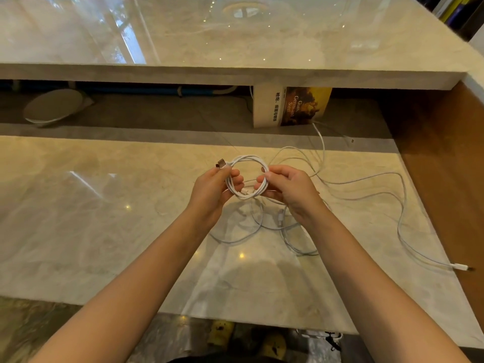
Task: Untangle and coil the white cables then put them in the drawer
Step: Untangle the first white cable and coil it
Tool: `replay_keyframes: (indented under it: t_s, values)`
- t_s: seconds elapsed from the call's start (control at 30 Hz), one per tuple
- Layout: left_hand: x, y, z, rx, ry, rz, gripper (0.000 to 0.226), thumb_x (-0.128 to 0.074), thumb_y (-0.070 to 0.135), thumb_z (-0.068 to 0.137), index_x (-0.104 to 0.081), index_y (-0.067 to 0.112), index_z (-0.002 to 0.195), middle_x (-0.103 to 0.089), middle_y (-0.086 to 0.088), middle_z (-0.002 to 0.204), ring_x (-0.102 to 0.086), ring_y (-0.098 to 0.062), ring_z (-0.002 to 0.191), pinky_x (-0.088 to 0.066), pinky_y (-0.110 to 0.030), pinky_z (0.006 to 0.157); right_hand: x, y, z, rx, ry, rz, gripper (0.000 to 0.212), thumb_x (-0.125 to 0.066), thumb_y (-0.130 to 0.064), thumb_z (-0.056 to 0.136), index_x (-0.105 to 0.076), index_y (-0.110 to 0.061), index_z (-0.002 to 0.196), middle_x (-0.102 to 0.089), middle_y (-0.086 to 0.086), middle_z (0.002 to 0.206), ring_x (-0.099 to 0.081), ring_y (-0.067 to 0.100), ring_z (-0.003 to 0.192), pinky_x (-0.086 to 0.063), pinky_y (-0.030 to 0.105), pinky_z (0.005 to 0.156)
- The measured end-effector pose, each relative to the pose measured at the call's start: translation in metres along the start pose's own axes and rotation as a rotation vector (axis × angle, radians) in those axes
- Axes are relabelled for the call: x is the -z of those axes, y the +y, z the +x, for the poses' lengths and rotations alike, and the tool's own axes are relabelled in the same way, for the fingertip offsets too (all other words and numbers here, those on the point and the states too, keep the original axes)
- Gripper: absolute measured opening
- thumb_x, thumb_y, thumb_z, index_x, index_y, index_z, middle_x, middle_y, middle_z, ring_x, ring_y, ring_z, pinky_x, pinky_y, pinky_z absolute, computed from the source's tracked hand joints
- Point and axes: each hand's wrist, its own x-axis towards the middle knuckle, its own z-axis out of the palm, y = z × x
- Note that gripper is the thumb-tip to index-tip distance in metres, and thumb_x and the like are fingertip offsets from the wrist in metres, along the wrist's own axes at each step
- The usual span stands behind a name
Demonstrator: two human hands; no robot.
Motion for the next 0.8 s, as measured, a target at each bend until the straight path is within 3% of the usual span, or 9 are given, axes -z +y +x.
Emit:
replay_keyframes:
  t_s: [0.13, 0.23, 0.37, 0.57, 0.7, 0.8]
  values:
    - [0.013, -0.003, 0.009, -0.022, 0.092, 0.054, 0.02, -0.049, 0.02, 0.097, -0.064, 0.008, 0.094, -0.063, -0.005, 0.081, -0.06, -0.014, 0.071, -0.056, -0.033, 0.079, -0.009, 0.002, 0.007, -0.036, -0.05, -0.009, 0.021, -0.059, 0.002, 0.085, -0.06, 0.001, 0.106, -0.069, 0.012, 0.08, -0.07, 0.013, 0.064, -0.058, 0.022, 0.063]
    - [0.025, -0.002, 0.017, 0.086, 0.084, -0.173, 0.019, -0.048, 0.018, 0.097, -0.062, 0.005, 0.092, -0.061, -0.004, 0.074, -0.058, -0.01, 0.057, -0.054, -0.023, 0.061, -0.016, 0.006, 0.015, -0.104, -0.108, 0.047, 0.013, -0.052, 0.002, 0.09, -0.062, -0.002, 0.097, -0.066, 0.01, 0.079, -0.068, 0.014, 0.064, -0.059, 0.024, 0.064]
    - [0.041, 0.004, 0.023, 0.275, 0.055, -0.604, 0.015, -0.046, 0.01, 0.096, -0.055, 0.003, 0.087, -0.059, -0.008, 0.061, -0.055, -0.01, 0.043, -0.051, -0.018, 0.049, -0.026, 0.018, 0.029, -0.273, -0.239, 0.356, 0.02, -0.041, 0.004, 0.093, -0.06, -0.002, 0.092, -0.058, 0.004, 0.065, -0.06, 0.011, 0.058, -0.056, 0.026, 0.064]
    - [0.06, 0.006, 0.033, 0.282, 0.031, -0.629, 0.019, -0.042, 0.011, 0.098, -0.054, 0.003, 0.086, -0.055, -0.005, 0.057, -0.049, -0.008, 0.041, -0.048, -0.016, 0.048, -0.043, 0.03, 0.048, -0.359, -0.304, 0.496, 0.022, -0.035, 0.003, 0.092, -0.057, -0.001, 0.09, -0.056, 0.002, 0.057, -0.054, 0.011, 0.052, -0.052, 0.024, 0.06]
    - [0.072, 0.0, 0.043, 0.09, 0.069, -0.24, 0.021, -0.044, 0.015, 0.099, -0.059, 0.008, 0.087, -0.058, 0.0, 0.062, -0.054, -0.006, 0.05, -0.053, -0.02, 0.061, -0.048, 0.037, 0.054, -0.21, -0.22, 0.106, 0.015, -0.051, 0.003, 0.09, -0.062, 0.003, 0.1, -0.066, 0.006, 0.072, -0.067, 0.012, 0.062, -0.058, 0.025, 0.068]
    - [0.086, -0.003, 0.051, 0.129, 0.149, -0.179, 0.023, -0.045, 0.016, 0.098, -0.06, 0.008, 0.083, -0.062, 0.0, 0.061, -0.059, -0.006, 0.05, -0.056, -0.021, 0.062, -0.044, 0.042, 0.055, -0.032, -0.212, -0.397, 0.022, -0.057, -0.005, 0.089, -0.064, -0.004, 0.111, -0.066, 0.008, 0.094, -0.064, 0.017, 0.084, -0.055, 0.032, 0.081]
